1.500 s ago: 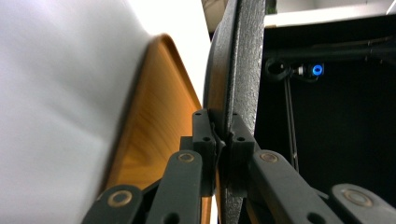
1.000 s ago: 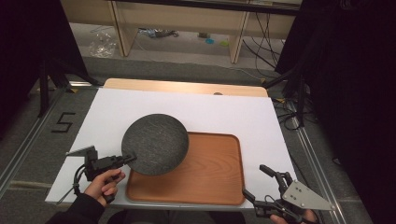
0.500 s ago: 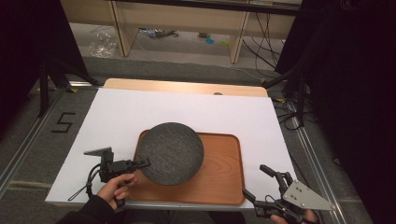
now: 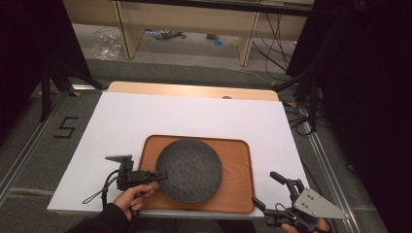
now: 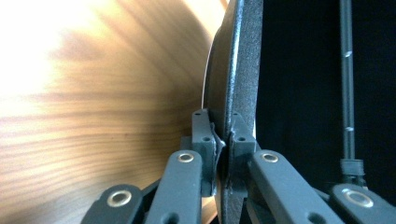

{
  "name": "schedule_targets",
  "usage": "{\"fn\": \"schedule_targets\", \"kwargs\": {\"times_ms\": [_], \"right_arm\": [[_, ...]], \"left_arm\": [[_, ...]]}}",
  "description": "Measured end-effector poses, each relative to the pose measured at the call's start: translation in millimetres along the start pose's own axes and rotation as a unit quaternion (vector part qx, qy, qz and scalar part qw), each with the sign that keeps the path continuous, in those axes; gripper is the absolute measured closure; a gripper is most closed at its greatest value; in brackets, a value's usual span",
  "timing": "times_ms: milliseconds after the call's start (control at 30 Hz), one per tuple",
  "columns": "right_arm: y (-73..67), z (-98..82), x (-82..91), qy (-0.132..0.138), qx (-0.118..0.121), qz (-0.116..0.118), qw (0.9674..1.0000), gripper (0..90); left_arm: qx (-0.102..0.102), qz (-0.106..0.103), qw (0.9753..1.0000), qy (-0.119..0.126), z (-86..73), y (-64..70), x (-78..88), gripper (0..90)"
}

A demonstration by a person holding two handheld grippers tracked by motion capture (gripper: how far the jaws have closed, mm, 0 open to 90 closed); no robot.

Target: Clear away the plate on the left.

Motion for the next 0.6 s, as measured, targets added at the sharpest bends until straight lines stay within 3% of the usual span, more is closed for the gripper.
{"fn": "schedule_targets", "kwargs": {"times_ms": [133, 167, 233, 300, 333, 433, 500, 600], "right_arm": [[1.0, 0.3, 1.3, -0.005, 0.005, -0.002, 1.0000, 16.6], [1.2, 0.1, 0.6, 0.000, 0.005, -0.003, 1.0000, 16.5], [1.0, 0.8, 1.4, -0.003, 0.004, -0.005, 1.0000, 16.6], [0.9, 0.4, 1.5, -0.007, 0.006, -0.002, 1.0000, 16.6], [1.0, 0.2, -0.2, 0.004, 0.005, -0.002, 1.0000, 16.6], [0.8, 0.6, 1.8, -0.008, 0.007, -0.001, 0.9999, 16.6], [0.3, 0.3, 1.2, -0.007, 0.006, -0.003, 1.0000, 16.6], [0.1, 0.6, 1.2, -0.006, 0.005, -0.003, 1.0000, 16.6]], "left_arm": [[-0.012, 0.016, 0.9997, -0.016, -2.6, -1.5, -6.1, 83.4], [-0.007, 0.013, 0.9997, -0.017, -3.3, -1.8, -7.7, 83.3], [-0.016, 0.016, 0.9994, -0.027, -4.4, -1.3, -9.1, 83.2], [-0.032, 0.024, 0.9988, -0.027, -4.4, 0.5, -10.1, 83.5], [-0.043, 0.036, 0.9980, -0.030, -4.0, 0.8, -10.0, 83.9], [-0.046, 0.045, 0.9974, -0.033, -3.9, -0.3, -9.7, 83.0], [-0.075, 0.050, 0.9951, -0.039, -3.5, -4.6, -11.1, 81.7], [-0.066, 0.056, 0.9956, -0.036, -6.5, -0.6, -11.3, 81.2]]}}
Point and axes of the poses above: each handheld gripper's, and its own axes: x roughly backward along the jaws, z roughly out of its top, y roughly to its right, the point moved 4 cm from there along -x, roughly forward along the jaws, and after that the axes turned 3 degrees about x, right-handed, at the moved point
